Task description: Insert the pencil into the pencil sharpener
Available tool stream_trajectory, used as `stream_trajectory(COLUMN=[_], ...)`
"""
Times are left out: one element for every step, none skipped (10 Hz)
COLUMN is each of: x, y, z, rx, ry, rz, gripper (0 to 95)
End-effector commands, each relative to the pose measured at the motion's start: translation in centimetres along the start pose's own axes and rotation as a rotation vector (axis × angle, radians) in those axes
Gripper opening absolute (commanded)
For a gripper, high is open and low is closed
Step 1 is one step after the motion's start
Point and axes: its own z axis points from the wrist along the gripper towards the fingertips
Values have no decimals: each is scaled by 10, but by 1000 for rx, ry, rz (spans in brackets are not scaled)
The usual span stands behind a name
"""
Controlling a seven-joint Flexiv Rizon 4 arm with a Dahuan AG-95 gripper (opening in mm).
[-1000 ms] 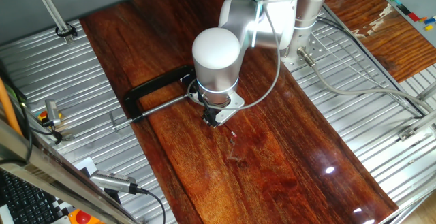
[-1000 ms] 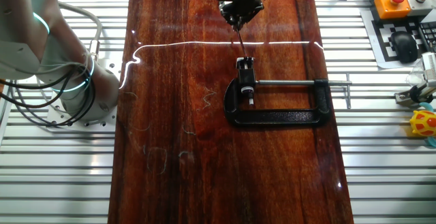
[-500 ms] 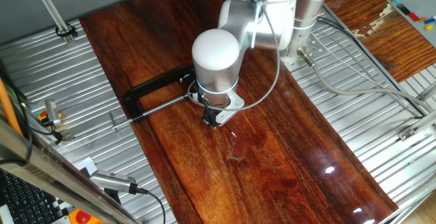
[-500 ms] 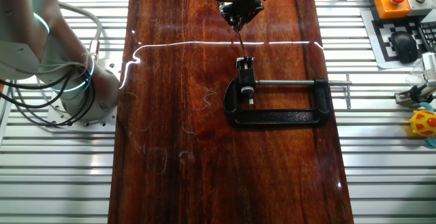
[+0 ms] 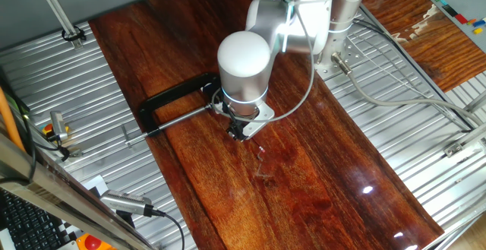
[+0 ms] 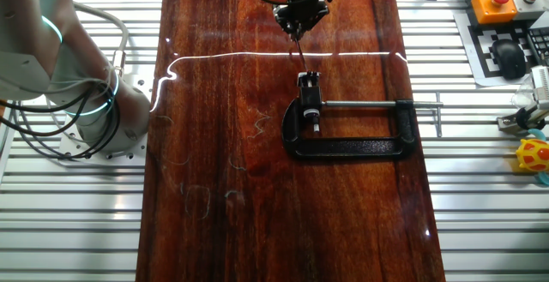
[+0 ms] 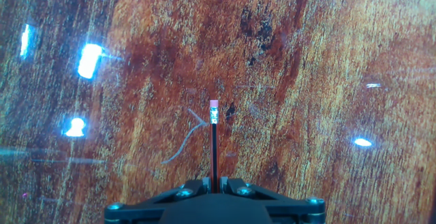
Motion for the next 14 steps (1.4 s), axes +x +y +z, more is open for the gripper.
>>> stream_trajectory(x=[0,0,0,0,1,2,4,5,5,5,5,4,4,3], y=[0,0,0,0,1,2,4,4,5,5,4,3,3,3], z=[1,1,1,0,-2,-4,-6,-6,-6,-6,-5,-4,-4,-4], rx=[-1,-2,-4,-5,-5,-5,-5,-5,-4,-3,-2,-2,-2,-3], ry=[4,4,4,3,7,11,11,12,12,13,11,10,11,12], rz=[-7,-12,-21,-31,-44,-48,-52,-54,-58,-55,-52,-49,-47,-45], gripper=[0,0,0,0,0,0,0,0,0,0,0,0,0,0])
